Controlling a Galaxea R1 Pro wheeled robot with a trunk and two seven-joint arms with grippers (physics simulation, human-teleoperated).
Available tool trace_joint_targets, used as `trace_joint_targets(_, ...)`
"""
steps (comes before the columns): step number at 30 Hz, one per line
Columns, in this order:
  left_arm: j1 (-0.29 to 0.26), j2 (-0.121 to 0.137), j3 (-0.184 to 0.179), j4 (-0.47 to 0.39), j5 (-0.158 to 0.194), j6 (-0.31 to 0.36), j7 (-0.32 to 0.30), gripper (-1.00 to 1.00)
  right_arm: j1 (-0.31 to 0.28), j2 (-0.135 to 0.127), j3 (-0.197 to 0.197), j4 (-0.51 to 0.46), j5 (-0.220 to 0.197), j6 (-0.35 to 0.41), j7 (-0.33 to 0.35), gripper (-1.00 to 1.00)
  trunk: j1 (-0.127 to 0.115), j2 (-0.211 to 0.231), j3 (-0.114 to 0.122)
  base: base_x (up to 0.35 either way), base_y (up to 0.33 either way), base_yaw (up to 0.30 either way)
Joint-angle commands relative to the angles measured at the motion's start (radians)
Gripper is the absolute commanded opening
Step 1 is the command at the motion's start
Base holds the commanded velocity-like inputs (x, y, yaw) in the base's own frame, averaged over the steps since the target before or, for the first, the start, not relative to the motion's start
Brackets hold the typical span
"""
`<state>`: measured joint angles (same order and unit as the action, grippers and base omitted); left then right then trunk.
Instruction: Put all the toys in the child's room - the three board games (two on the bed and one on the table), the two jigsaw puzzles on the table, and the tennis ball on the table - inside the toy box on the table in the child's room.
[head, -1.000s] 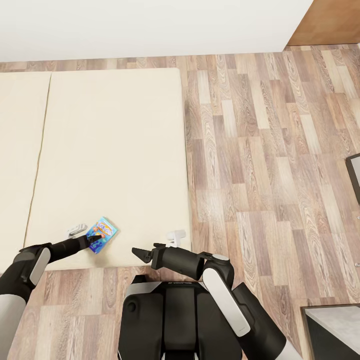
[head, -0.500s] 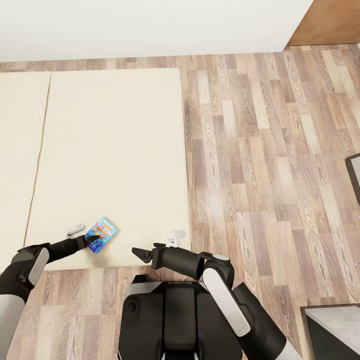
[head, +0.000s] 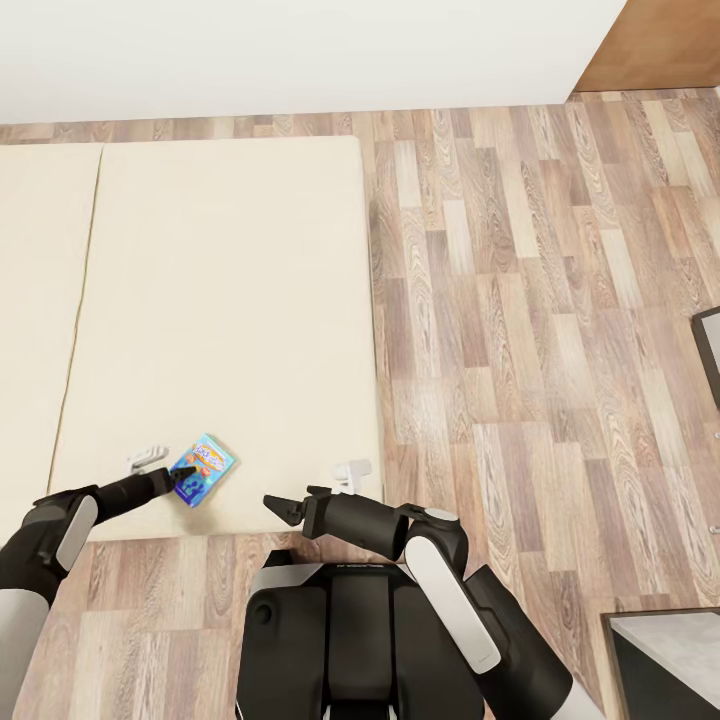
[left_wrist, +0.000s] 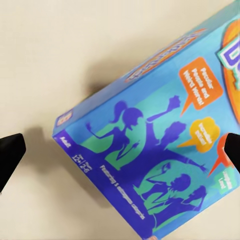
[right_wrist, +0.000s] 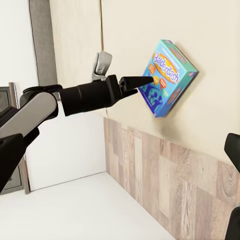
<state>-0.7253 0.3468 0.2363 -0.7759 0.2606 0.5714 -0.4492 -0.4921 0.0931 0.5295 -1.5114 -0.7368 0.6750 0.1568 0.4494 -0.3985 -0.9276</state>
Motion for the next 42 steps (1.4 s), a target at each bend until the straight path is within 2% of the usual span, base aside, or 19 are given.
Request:
trace_joint_targets(1,0.0,0.0,0.002,0.0,0.005,0.004,-0.002,1.0,0.0,0.0,-0.001,0.0,0.001,0.005,0.003,1.0,0.001,-0.002,-0.001,0.0,0.0,0.0)
trace_joint_targets(11,-0.001,-0.003,0.001,0.0,0.005,-0.048,-0.001,1.0,0.0,0.0,-0.002,0.0,0.002,0.005,0.003,1.0,0.001,-0.002,-0.001,0.0,0.0,0.0)
trace_joint_targets(42,0.0,-0.012,-0.008,0.001,0.005,-0.085,-0.002,1.0,0.0,0.0,-0.001,0.0,0.002,0.005,0.003,1.0,0.001,-0.002,-0.001,0.0,0.0,0.0)
